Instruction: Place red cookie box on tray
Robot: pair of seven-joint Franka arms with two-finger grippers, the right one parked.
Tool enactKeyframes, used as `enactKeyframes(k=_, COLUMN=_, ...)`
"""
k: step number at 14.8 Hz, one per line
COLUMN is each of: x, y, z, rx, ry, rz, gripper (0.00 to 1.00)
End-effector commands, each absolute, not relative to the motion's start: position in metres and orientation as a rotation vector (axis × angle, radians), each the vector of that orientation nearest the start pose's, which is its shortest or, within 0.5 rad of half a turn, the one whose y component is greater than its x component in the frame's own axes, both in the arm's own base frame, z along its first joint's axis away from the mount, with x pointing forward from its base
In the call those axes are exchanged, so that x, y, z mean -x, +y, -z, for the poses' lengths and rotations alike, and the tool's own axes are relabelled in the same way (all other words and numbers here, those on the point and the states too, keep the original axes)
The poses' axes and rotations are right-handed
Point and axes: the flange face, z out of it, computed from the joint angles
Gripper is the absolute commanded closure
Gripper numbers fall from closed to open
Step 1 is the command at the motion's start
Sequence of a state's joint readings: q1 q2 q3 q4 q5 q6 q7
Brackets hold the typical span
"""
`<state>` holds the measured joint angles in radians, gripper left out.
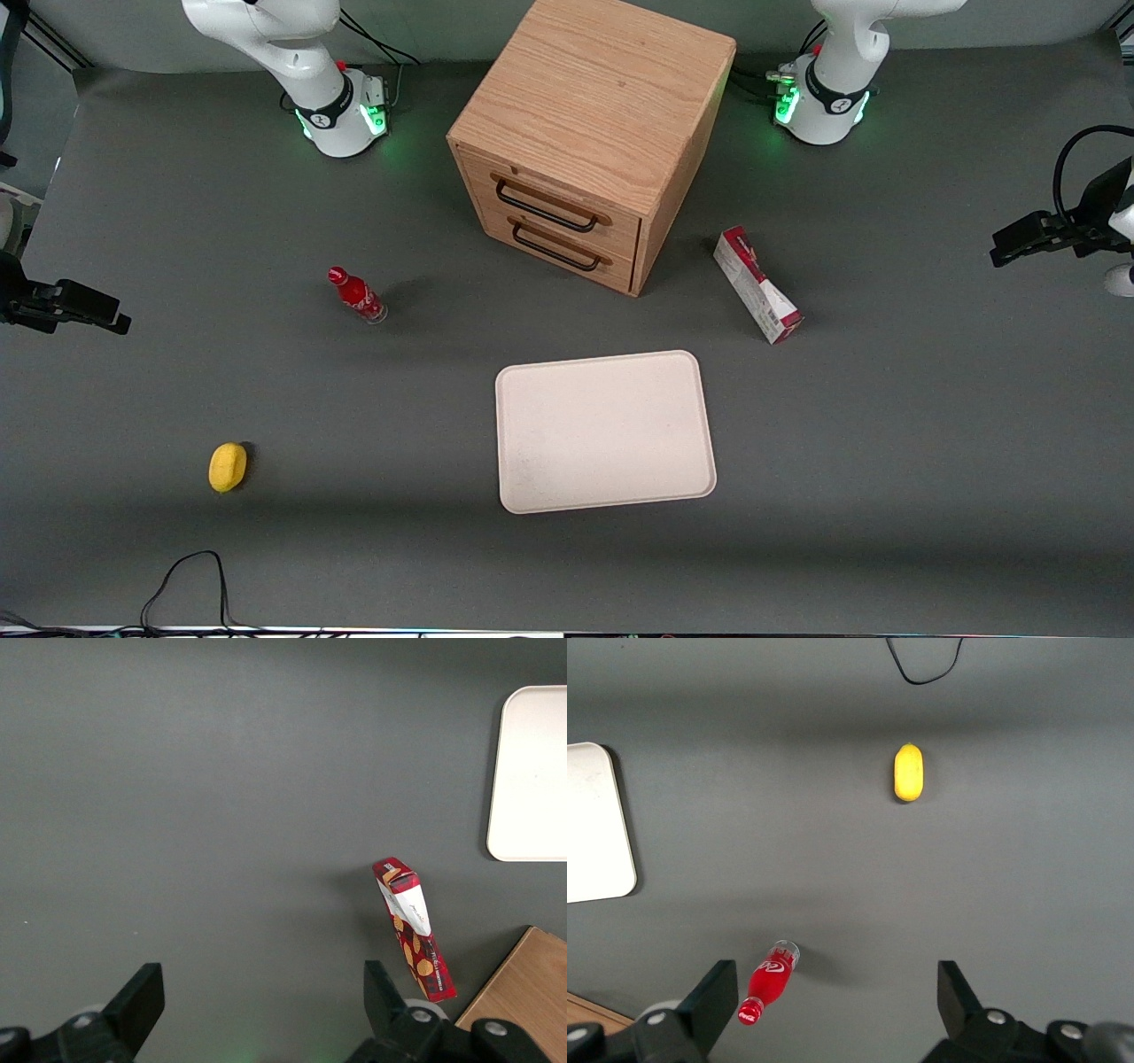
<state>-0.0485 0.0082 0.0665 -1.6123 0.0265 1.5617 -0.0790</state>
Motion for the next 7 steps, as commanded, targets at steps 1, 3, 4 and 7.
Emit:
enactKeyframes(k=1, x=-0.5548, y=0.0097, z=-0.6068, rx=3.090, ry=-0.105, rz=-0.110, gripper=0.00)
enactKeyframes(k=3, x=-0.5548, y=0.0079, z=-0.6070, rx=3.089, ry=-0.115, rz=-0.114, gripper=0.00)
enactKeyframes(k=4, x=-0.5547, y=0.0071, z=-0.6076, rx=3.088, ry=-0.127, rz=-0.113, gripper=0.00)
enactKeyframes(k=7, x=-0.5536, y=0.0109, z=-0.6051, rx=3.099, ry=-0.115, rz=-0.139, gripper=0.00)
